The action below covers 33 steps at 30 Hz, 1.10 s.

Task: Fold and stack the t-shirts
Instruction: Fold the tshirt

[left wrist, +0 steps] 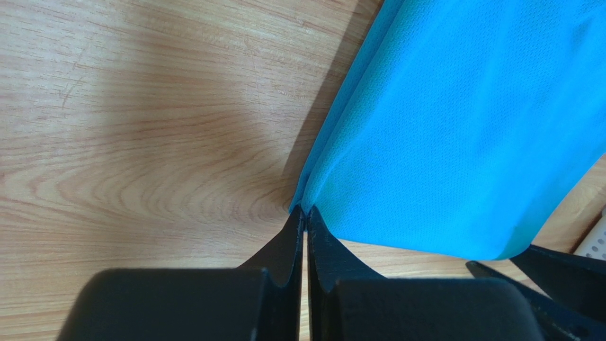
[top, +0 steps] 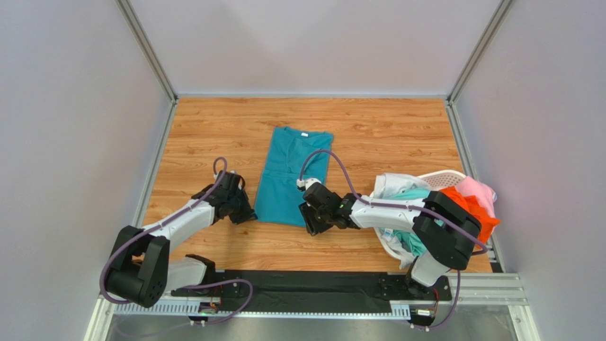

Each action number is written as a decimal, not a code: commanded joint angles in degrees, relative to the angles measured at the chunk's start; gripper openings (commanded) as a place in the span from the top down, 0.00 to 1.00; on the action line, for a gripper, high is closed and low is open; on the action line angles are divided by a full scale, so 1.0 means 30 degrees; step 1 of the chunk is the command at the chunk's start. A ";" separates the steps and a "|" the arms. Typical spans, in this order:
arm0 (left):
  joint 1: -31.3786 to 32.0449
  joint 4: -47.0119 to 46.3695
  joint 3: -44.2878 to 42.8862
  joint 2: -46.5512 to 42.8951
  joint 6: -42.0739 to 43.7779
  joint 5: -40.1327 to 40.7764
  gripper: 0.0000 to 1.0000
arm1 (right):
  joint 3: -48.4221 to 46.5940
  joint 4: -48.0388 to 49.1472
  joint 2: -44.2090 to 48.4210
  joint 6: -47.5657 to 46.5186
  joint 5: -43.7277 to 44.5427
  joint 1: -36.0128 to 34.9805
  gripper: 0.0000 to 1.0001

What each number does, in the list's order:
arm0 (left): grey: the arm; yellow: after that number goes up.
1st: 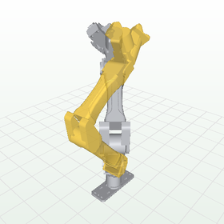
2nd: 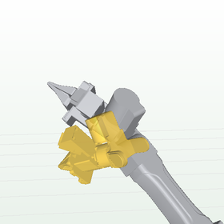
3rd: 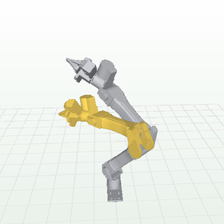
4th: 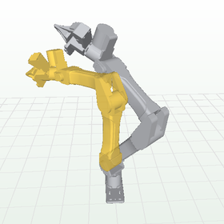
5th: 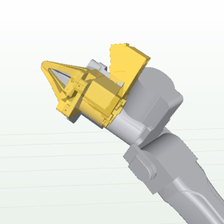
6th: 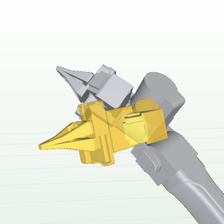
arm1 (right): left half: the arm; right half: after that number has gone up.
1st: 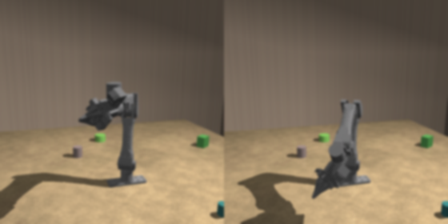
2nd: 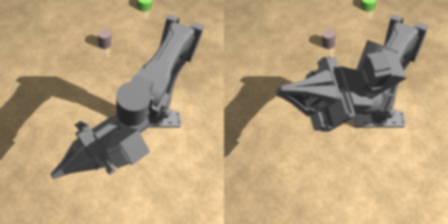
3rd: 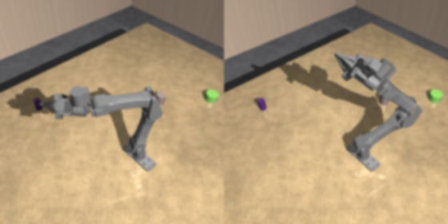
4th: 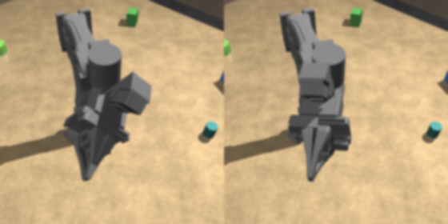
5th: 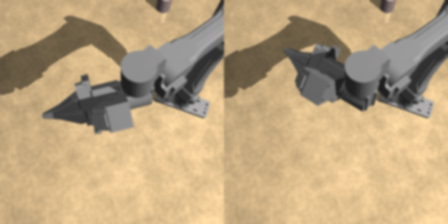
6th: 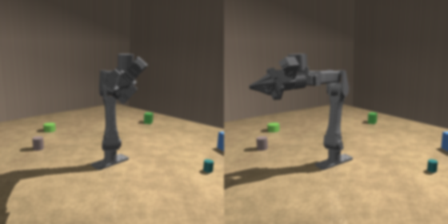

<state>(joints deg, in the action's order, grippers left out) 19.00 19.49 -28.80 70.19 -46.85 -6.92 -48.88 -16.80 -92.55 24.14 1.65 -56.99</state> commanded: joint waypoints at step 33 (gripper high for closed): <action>-0.0036 0.9501 -0.3729 -1.4492 -0.0263 0.2100 1.00 | -0.3012 -0.4450 0.6709 0.1063 -1.2183 -0.1364 1.00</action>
<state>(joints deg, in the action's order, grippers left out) 19.05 46.61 -36.91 27.07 -48.07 -2.98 -55.70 -29.95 -74.96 25.41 -30.33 -60.95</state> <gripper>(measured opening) 0.007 0.015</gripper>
